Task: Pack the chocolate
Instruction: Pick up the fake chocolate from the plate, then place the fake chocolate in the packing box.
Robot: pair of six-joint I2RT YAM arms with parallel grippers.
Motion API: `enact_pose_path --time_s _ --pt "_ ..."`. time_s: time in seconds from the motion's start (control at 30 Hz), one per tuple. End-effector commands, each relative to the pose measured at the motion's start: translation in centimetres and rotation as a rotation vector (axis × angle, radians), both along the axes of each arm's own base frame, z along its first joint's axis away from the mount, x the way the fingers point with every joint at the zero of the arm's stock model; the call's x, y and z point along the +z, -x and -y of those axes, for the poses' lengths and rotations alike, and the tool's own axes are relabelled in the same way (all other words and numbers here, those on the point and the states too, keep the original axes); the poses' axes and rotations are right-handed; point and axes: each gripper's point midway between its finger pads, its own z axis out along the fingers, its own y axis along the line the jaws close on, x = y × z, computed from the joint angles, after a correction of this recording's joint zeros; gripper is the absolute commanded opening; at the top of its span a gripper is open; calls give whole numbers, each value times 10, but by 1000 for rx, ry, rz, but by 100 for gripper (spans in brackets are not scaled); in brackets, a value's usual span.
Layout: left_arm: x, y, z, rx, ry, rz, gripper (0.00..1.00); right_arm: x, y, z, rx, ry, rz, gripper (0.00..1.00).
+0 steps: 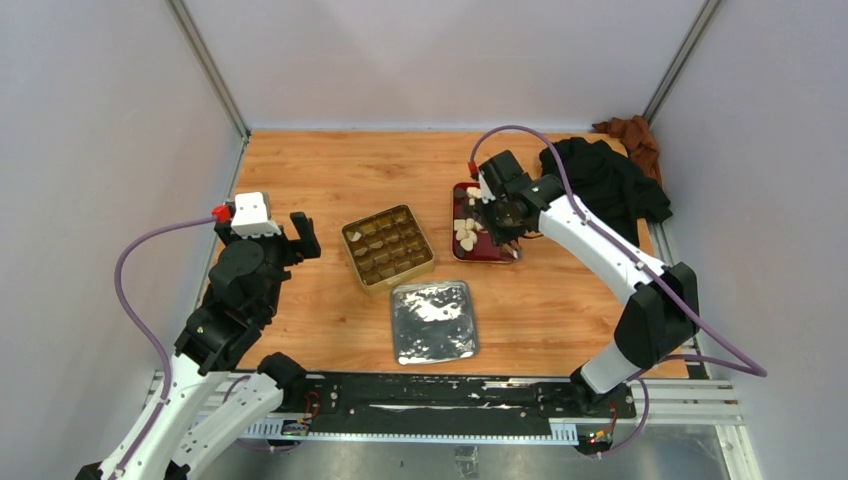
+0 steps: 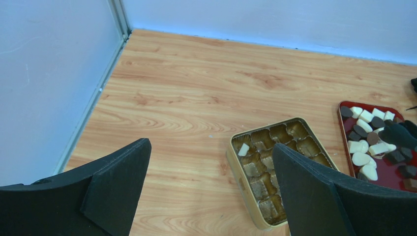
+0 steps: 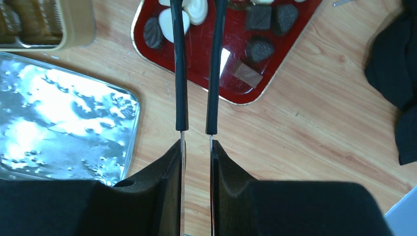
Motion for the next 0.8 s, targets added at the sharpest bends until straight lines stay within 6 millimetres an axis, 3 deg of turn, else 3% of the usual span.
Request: enact_pose_path --time_s 0.0,0.3,0.77 --pt "1 -1 -2 12 10 14 100 21 2 -20 54 -27 36 17" --pt "1 0 -3 17 8 15 100 30 -1 -63 144 -43 58 17" --pt "2 0 -4 20 10 19 100 28 -2 -133 278 -65 56 17"
